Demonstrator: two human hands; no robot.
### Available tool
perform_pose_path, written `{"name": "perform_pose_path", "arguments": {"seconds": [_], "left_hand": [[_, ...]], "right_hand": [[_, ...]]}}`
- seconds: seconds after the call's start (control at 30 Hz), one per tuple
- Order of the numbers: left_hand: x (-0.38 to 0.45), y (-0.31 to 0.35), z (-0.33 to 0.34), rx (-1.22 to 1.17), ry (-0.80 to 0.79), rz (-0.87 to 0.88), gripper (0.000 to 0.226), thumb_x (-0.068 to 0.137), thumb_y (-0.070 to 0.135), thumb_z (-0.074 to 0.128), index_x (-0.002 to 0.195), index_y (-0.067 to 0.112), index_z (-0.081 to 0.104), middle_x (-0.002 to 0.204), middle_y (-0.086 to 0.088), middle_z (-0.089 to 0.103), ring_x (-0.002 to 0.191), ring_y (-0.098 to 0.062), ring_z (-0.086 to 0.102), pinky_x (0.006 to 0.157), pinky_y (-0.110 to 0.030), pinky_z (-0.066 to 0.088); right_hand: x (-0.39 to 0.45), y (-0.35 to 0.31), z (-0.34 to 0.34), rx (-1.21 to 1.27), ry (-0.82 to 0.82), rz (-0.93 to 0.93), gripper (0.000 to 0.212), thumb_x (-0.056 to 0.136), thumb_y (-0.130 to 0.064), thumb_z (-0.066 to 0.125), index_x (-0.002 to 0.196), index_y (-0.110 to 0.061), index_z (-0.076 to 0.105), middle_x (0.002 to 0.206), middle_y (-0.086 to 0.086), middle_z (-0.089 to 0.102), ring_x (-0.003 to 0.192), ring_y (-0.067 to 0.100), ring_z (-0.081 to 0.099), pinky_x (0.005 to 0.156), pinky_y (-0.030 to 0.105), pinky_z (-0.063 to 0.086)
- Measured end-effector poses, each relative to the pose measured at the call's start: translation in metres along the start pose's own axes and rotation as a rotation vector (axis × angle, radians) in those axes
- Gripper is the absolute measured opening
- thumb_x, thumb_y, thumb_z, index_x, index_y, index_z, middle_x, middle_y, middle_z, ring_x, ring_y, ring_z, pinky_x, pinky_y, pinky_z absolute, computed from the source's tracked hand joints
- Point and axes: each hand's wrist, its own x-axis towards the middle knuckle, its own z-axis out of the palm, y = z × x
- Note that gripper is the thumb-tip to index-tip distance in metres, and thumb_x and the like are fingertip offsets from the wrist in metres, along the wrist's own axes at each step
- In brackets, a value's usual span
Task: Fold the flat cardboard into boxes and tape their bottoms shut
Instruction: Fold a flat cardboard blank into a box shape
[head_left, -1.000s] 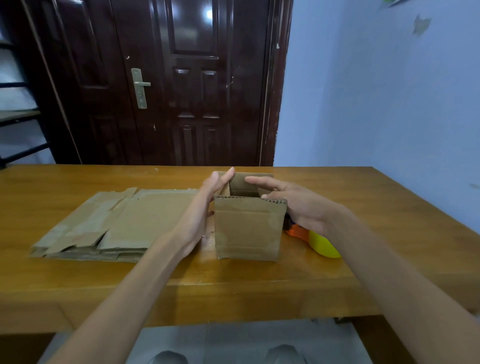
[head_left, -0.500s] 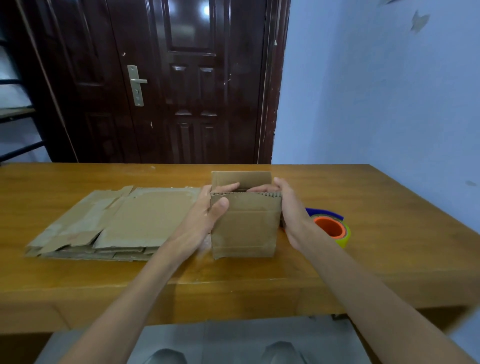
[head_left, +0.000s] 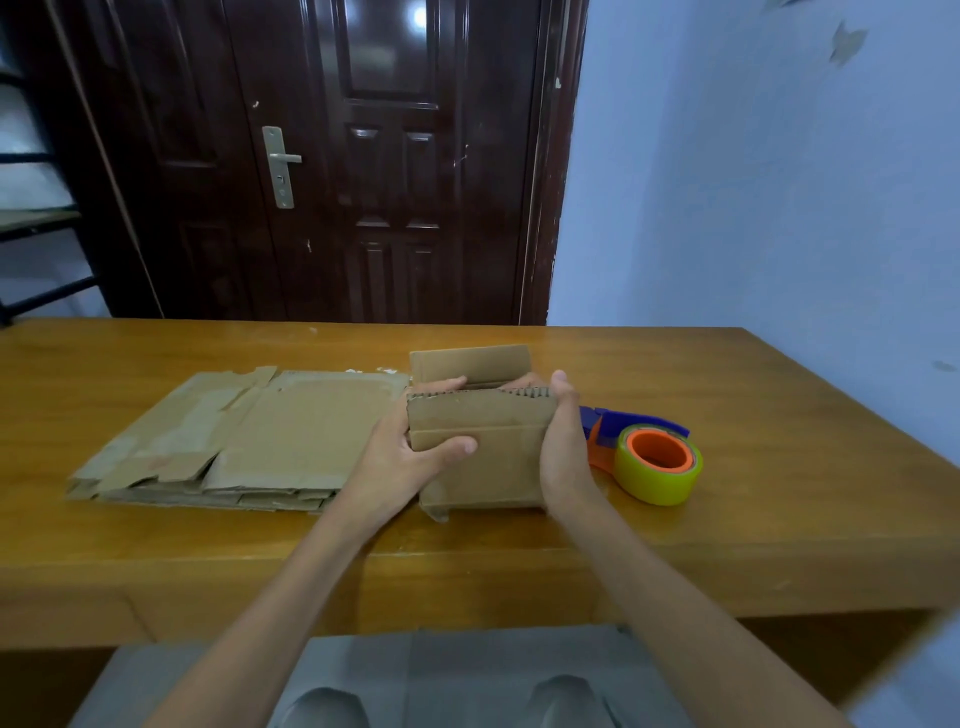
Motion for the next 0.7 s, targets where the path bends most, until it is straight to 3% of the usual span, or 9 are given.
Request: {"name": "perform_pose_path", "arguments": {"seconds": [0.07,0.2,0.33,0.5,0.6,0.67,0.7], "left_hand": [[-0.002,0.000,-0.001,0.010,-0.005,0.009,0.077,0.074,0.053,0.087,0.144,0.040,0.056,0.131,0.020,0.065,0.122,-0.002,0.063,0.090,-0.029,0.061],[0.001,0.001,0.008,0.011,-0.048,-0.010,0.065,0.082,0.040,0.084,0.141,0.036,0.057,0.132,0.014,0.066,0.120,-0.003,0.064,0.090,-0.032,0.062],[0.005,0.002,0.017,0.003,-0.041,-0.007,0.064,0.080,0.041,0.086,0.138,0.036,0.059,0.127,0.020,0.065,0.119,-0.002,0.063,0.085,-0.032,0.063],[0.010,0.003,0.024,-0.028,-0.077,-0.038,0.074,0.072,0.060,0.088,0.137,0.039,0.058,0.133,0.012,0.065,0.124,-0.013,0.063,0.092,-0.043,0.063],[0.007,0.001,0.023,-0.023,-0.079,-0.044,0.071,0.078,0.058,0.085,0.139,0.043,0.054,0.129,0.021,0.065,0.122,-0.006,0.063,0.092,-0.038,0.063],[0.002,0.000,0.019,-0.033,-0.090,-0.065,0.066,0.087,0.046,0.080,0.143,0.048,0.047,0.126,0.030,0.064,0.118,0.003,0.063,0.092,-0.030,0.061],[0.000,0.001,0.016,-0.049,-0.109,-0.086,0.066,0.089,0.043,0.078,0.145,0.050,0.044,0.127,0.031,0.063,0.117,0.006,0.062,0.092,-0.025,0.059]], "right_hand": [[-0.001,-0.001,-0.001,-0.015,0.010,-0.001,0.047,0.106,-0.063,0.035,0.101,-0.028,0.065,0.096,0.004,0.072,0.090,0.017,0.068,0.070,0.033,0.050],[-0.002,-0.003,-0.010,-0.029,0.056,-0.014,0.048,0.105,-0.065,0.035,0.103,-0.029,0.066,0.102,0.005,0.073,0.095,0.018,0.067,0.074,0.033,0.051],[-0.004,-0.006,-0.016,-0.028,0.109,-0.016,0.044,0.104,-0.065,0.038,0.105,-0.031,0.066,0.101,0.002,0.071,0.095,0.016,0.065,0.073,0.034,0.049],[-0.003,-0.001,-0.025,-0.046,0.140,-0.028,0.050,0.102,-0.069,0.037,0.114,-0.031,0.068,0.106,0.004,0.075,0.101,0.019,0.068,0.084,0.038,0.055],[-0.004,-0.009,-0.031,-0.185,0.058,-0.009,0.053,0.103,-0.070,0.034,0.121,-0.033,0.068,0.113,0.004,0.074,0.105,0.019,0.069,0.090,0.041,0.057],[-0.005,-0.023,-0.035,-0.374,-0.071,-0.009,0.046,0.109,-0.061,0.030,0.121,-0.038,0.067,0.118,0.001,0.070,0.109,0.017,0.065,0.090,0.038,0.055],[-0.005,-0.030,-0.037,-0.455,-0.142,-0.003,0.043,0.110,-0.060,0.029,0.123,-0.041,0.066,0.123,0.001,0.066,0.114,0.019,0.062,0.096,0.042,0.053]]}}
